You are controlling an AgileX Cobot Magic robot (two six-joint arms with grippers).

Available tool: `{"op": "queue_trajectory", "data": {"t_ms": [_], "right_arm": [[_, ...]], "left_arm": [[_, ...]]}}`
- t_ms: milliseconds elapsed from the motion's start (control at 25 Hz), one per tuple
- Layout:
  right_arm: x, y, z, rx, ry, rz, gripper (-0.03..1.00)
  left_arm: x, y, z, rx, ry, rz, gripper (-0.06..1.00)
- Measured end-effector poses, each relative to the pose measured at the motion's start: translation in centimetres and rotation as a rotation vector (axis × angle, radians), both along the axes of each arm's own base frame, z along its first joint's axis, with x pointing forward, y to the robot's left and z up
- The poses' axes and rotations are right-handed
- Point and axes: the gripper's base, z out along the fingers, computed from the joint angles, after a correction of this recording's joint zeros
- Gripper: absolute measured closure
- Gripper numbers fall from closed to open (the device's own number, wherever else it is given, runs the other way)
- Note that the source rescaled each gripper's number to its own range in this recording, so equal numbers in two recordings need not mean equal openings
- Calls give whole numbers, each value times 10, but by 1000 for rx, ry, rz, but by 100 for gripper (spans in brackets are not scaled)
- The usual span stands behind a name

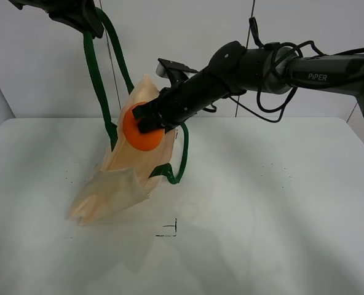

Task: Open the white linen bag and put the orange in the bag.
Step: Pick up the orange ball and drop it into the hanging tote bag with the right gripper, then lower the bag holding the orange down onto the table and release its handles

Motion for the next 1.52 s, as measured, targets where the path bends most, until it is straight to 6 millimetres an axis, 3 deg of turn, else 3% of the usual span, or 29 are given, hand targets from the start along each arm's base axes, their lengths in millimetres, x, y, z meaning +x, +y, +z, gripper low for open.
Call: {"op": "queue_trajectory", "data": {"t_ms": [640, 920, 1000, 1120, 1200, 1320, 1520], "right_arm": [[5, -5, -4, -77, -80, 3, 96], [7, -1, -25, -78, -19, -2, 95], [8, -1, -26, -68, -10, -8, 80], [7, -1, -24, -64, -10, -9, 23], [7, -1, -24, -65, -6, -5, 6], [5, -2, -25, -81, 8, 1, -2], [-2, -12, -15, -198, 49, 7, -3]], "left_arm": [[-1, -1, 0, -15, 5, -6, 94], [-1, -2, 0, -18, 7, -9, 94], [-1, -2, 0, -18, 7, -9, 94], [-1, -2, 0, -18, 7, -9, 94], [-1, -2, 0, -18, 7, -10, 94], [-1, -2, 0, -18, 7, -10, 94], [-1, -2, 0, -19, 7, -12, 94]]}}
